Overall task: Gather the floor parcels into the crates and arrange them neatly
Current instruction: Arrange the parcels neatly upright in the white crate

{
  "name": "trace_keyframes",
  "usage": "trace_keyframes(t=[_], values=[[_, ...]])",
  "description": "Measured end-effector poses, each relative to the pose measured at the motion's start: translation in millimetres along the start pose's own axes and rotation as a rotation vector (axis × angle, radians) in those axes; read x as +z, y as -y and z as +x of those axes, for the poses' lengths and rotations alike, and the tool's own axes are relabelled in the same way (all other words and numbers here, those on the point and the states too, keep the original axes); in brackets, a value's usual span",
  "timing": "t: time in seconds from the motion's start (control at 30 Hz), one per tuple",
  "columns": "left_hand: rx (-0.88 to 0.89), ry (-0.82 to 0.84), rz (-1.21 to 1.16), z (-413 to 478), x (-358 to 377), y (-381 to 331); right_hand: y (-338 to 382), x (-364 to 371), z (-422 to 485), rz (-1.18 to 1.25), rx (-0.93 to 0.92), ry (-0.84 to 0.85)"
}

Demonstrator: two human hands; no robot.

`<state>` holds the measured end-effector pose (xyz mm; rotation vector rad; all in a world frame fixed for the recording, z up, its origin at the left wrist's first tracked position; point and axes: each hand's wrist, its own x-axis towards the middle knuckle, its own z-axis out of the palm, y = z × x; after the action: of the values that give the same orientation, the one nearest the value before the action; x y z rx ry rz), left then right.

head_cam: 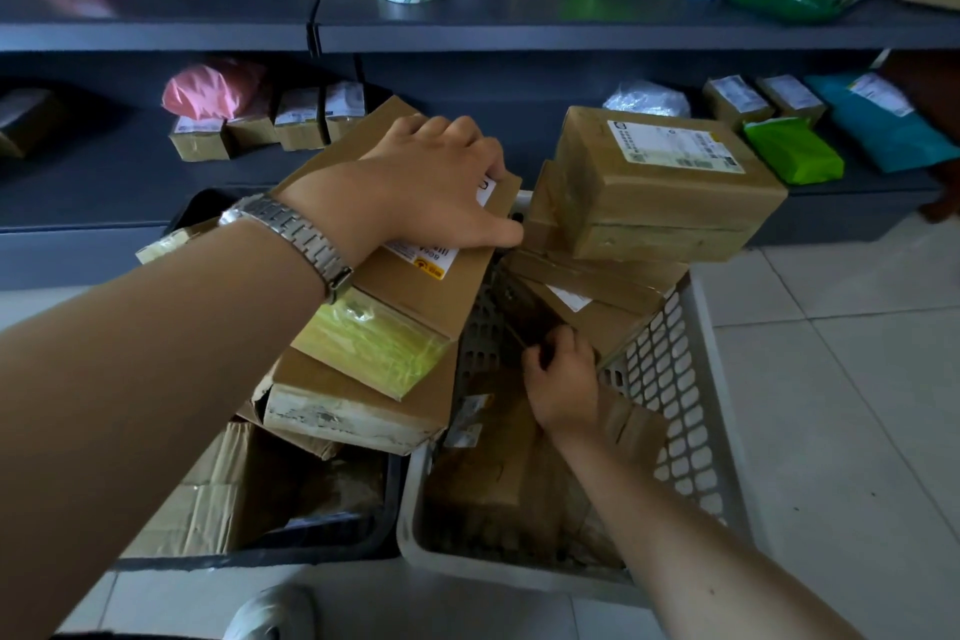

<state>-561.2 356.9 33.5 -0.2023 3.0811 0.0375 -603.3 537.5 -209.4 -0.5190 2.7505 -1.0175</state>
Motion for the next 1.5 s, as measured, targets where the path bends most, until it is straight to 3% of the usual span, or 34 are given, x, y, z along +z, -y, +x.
trace_keyframes(t=[0.03,0.1,0.2,0.27,0.47,0.57,0.67,0.77,0.8,0.9,0.97,1.13,1.23,1.33,1.4,1.43,1.5], values=[[0.000,0.005,-0.001,0.2,-0.7,-0.6,0.8,3.6,-5.5,-0.075,0.070,0.008],[-0.004,0.020,0.001,-0.1,-1.8,-2.7,0.2,9.0,-14.1,-0.132,0.263,0.199],[-0.014,0.036,0.004,-3.9,-3.4,-3.0,-7.3,13.6,-12.5,0.000,0.583,0.514],[-0.020,0.038,-0.010,-5.3,-4.3,-3.6,-8.5,9.7,-10.1,0.123,0.680,0.664],[-0.005,0.008,0.004,-8.7,-2.7,-3.1,-22.3,12.2,-26.0,0.488,0.901,0.776],[-0.009,0.007,-0.009,-8.7,-4.2,-2.4,-42.1,15.5,-42.2,0.698,0.969,0.658],[-0.016,0.016,-0.009,-8.2,-5.1,-3.9,-56.0,18.9,-48.7,0.743,0.847,0.566],[-0.016,0.030,-0.014,-8.0,-4.8,-6.6,-59.3,22.0,-48.2,0.543,0.697,0.548],[-0.015,0.027,-0.013,-8.2,-4.4,-6.6,-60.0,22.4,-48.2,0.531,0.725,0.582],[-0.017,0.026,-0.019,-7.9,-4.3,-4.5,-54.8,8.6,-47.2,0.613,1.046,0.828],[-0.011,0.016,-0.019,-7.4,-4.2,-3.8,-59.8,1.6,-47.6,0.625,1.134,0.914],[-0.005,-0.001,-0.015,-7.0,-2.2,-2.9,-58.5,14.3,-45.4,0.793,0.954,0.824],[0.000,-0.007,-0.014,-6.9,-2.1,-3.3,-56.9,24.7,-54.4,0.395,0.739,0.823],[-0.005,0.010,-0.015,-9.0,-3.8,-3.6,-41.3,9.1,-54.5,0.082,0.249,0.453],[-0.015,0.017,-0.018,-10.5,-5.0,-5.2,-39.6,-10.3,-49.4,-0.224,0.023,0.143],[-0.018,0.017,-0.019,-10.8,-5.3,-6.1,-46.7,-19.3,-46.1,-0.357,0.055,0.069],[-0.015,0.013,-0.015,-11.9,-5.8,-8.0,-65.6,-29.3,-45.3,-0.396,0.351,0.187]])
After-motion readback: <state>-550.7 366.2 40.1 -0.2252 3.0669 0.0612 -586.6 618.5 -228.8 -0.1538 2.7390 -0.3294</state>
